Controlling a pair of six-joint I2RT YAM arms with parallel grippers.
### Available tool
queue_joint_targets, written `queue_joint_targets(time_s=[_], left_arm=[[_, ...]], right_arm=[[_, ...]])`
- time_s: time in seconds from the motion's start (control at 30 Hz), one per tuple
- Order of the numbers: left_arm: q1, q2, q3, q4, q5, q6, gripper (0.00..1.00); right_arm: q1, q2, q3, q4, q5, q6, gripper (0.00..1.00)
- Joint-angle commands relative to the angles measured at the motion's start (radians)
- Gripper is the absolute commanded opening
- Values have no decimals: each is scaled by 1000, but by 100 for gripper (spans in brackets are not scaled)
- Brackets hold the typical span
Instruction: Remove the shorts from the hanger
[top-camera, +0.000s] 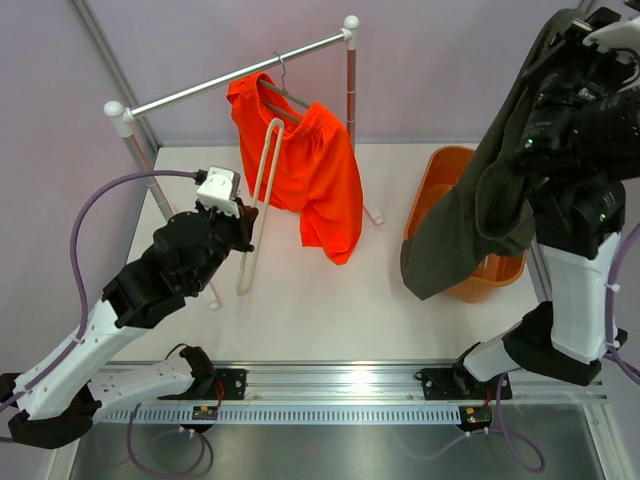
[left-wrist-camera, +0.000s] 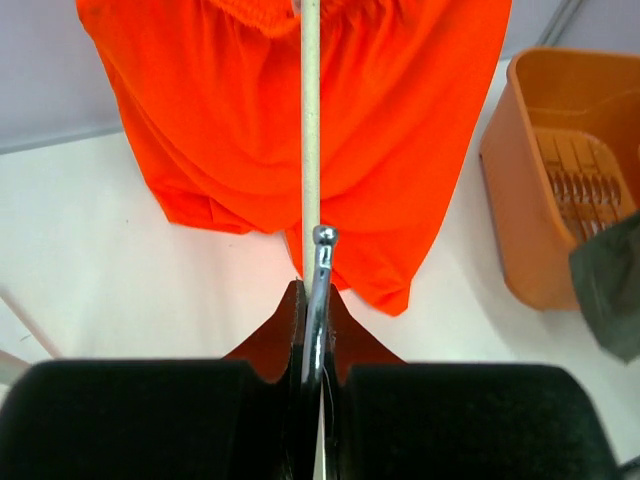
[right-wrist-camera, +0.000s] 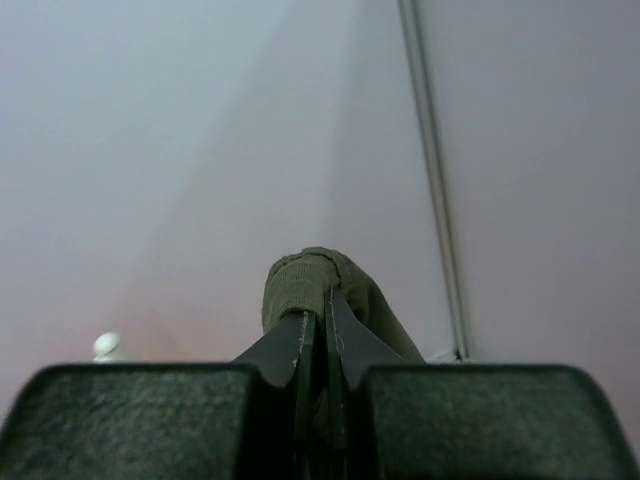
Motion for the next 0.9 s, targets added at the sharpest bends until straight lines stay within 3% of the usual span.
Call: queue_joint_targets(time_s=[0.0,0.13,0.37,0.47,0.73,0.83,0.87], left_arm=[[1,-37,-8,15,35,-12,0],[1,-71,-31,1,41,-12,0],[1,-101,-103,10,21,0,0],[1,-100,-112,16,21,2,0],[1,-103,-120,18,3,0,0],[3,-91,-108,7,-16,-3,0],[3,-86,-93,0,-23,-9,0]], right_arm=[[-92,62,75,109,-19,-56,0],[-207,128,101,121,-35,-39,0],[-372,148,48,-64,-119,252,0],[-409,64,-156,-103,-148,399,0],[-419,-201,-936,-104,-243,719,1],[-419,-249,-1089,-132,-300,801,21],[-421,-258,-1107,-141,-318,823,42]])
